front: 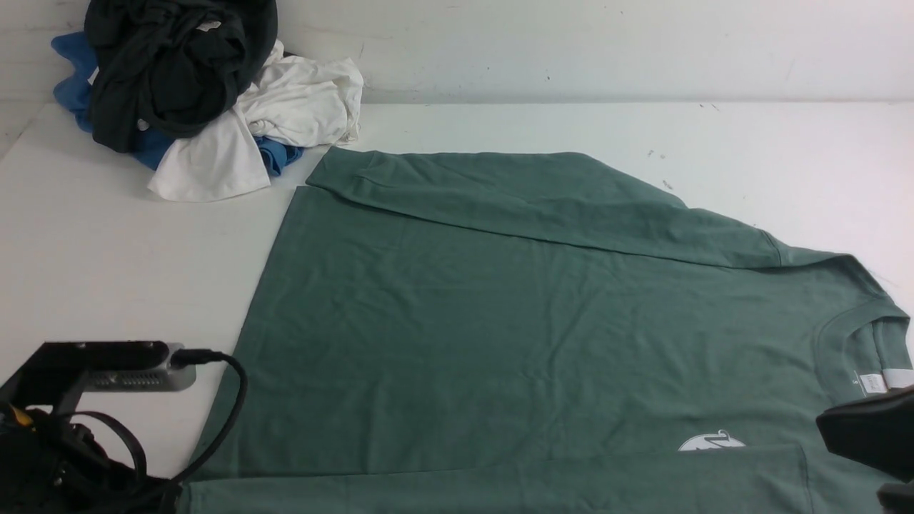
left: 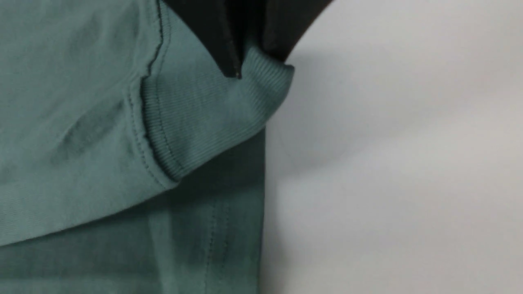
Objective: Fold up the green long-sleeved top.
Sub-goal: Use the left arm to drag and place the cuff at the centered position on the left edge of the fabric, then use the left arm to clamp the cuff farthest from it
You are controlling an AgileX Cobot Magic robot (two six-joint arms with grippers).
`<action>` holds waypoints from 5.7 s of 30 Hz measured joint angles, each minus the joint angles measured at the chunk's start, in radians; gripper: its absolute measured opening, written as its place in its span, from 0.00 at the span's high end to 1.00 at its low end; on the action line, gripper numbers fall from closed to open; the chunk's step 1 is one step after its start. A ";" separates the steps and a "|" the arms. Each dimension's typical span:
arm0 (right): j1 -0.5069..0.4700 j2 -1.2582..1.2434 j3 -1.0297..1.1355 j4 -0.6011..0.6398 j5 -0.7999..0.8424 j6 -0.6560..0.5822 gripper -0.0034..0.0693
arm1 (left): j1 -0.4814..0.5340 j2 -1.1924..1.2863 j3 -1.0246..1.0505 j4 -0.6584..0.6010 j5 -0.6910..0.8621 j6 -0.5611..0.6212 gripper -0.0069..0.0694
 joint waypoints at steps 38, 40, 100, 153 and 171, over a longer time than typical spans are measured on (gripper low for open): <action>-0.100 0.802 0.000 -0.466 -0.289 0.575 0.52 | -0.241 0.254 -0.785 0.078 0.260 0.092 0.89; -0.101 0.829 -0.007 -0.488 -0.294 0.611 0.52 | -0.241 0.255 -0.785 0.090 0.261 0.092 0.89; -0.101 0.568 -0.006 -0.587 -0.119 0.680 0.82 | -0.203 0.796 -1.007 0.157 0.049 0.074 0.64; -0.101 0.655 -0.292 -0.445 -0.184 0.503 0.56 | -0.160 1.339 -1.665 0.085 -0.207 -0.095 0.43; -0.101 0.655 -0.292 -0.445 -0.184 0.503 0.56 | -0.161 1.372 -1.741 -0.015 -0.084 -0.092 0.35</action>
